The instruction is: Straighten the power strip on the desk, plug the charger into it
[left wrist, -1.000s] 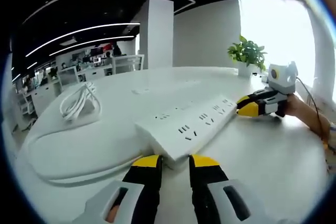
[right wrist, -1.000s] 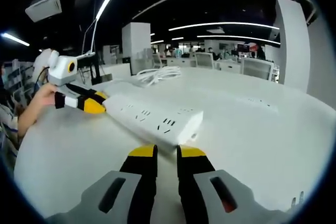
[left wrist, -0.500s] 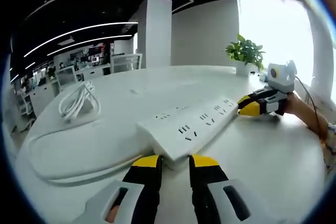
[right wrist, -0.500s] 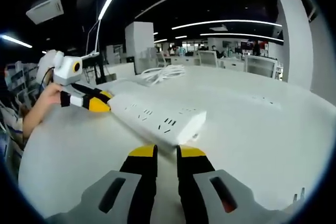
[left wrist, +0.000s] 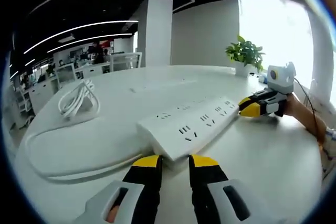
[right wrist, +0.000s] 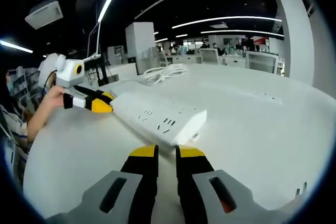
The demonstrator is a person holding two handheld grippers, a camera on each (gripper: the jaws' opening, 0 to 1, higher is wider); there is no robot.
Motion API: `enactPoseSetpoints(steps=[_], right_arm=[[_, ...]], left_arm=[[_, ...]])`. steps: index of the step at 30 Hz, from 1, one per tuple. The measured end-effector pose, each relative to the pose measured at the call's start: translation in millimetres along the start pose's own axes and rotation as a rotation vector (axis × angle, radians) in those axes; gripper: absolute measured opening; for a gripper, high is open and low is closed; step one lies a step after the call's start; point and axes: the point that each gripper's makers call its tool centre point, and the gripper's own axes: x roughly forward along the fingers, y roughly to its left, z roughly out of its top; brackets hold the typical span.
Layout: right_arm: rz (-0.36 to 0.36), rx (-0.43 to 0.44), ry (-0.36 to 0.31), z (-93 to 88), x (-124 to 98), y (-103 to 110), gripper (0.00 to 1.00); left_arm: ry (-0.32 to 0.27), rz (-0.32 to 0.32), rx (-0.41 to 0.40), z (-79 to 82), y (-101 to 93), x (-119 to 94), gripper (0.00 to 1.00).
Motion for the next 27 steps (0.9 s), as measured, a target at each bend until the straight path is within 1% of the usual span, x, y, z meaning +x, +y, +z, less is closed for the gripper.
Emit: enactPoseSetpoints(steps=[10, 17, 27], right_arm=[[0.001, 0.012, 0.011, -3.0, 0, 4, 0.13], [0.007, 0.02, 0.024, -4.4, -1, 6, 0.13], [0.013, -0.004, 0.039, -5.1, -4, 8, 0.13]], left_arm=[[0.009, -0.004, 0.005, -1.7, -0.7, 0, 0.2], [0.012, -0.021, -0.004, -2.8, -1.3, -2, 0.2], [0.017, -0.036, -0.007, -4.3, -3.6, -4, 0.2]])
